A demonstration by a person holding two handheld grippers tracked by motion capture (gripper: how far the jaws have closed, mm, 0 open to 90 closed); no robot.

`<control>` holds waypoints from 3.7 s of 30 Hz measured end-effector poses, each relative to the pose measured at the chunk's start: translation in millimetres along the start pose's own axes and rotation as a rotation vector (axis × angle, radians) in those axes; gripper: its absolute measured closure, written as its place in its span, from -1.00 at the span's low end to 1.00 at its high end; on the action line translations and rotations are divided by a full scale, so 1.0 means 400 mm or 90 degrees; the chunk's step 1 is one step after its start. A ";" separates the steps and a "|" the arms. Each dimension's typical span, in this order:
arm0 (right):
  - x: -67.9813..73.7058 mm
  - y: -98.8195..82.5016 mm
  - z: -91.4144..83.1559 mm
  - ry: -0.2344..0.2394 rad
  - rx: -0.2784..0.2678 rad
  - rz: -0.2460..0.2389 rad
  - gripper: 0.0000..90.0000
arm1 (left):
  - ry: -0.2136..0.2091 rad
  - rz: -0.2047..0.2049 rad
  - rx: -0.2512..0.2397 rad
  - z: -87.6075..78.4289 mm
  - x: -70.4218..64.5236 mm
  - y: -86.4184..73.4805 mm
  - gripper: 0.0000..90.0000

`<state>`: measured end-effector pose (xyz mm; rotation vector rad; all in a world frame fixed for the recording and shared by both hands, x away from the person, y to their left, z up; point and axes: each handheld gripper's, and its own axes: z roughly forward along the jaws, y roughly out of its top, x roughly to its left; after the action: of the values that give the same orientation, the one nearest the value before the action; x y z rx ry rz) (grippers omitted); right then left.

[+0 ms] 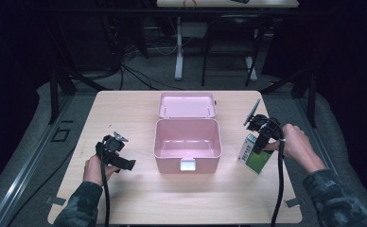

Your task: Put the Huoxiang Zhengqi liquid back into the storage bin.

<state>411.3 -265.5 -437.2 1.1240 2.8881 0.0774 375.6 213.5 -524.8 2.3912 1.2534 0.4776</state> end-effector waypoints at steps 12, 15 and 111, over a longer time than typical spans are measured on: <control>-0.002 -0.002 -0.015 -0.007 0.005 -0.005 0.39 | 0.011 0.013 -0.005 -0.002 0.002 -0.001 -0.99; -0.002 -0.002 -0.030 -0.005 0.003 -0.005 0.39 | 0.009 0.014 0.000 0.003 0.001 -0.002 -0.99; 0.081 0.068 -0.386 -0.104 -0.032 -0.116 0.40 | 0.005 0.021 0.000 0.009 -0.001 -0.002 -0.99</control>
<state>397.1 -228.4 -282.2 0.8131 2.8095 0.0485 376.6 212.8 -528.3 2.4161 1.2187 0.4973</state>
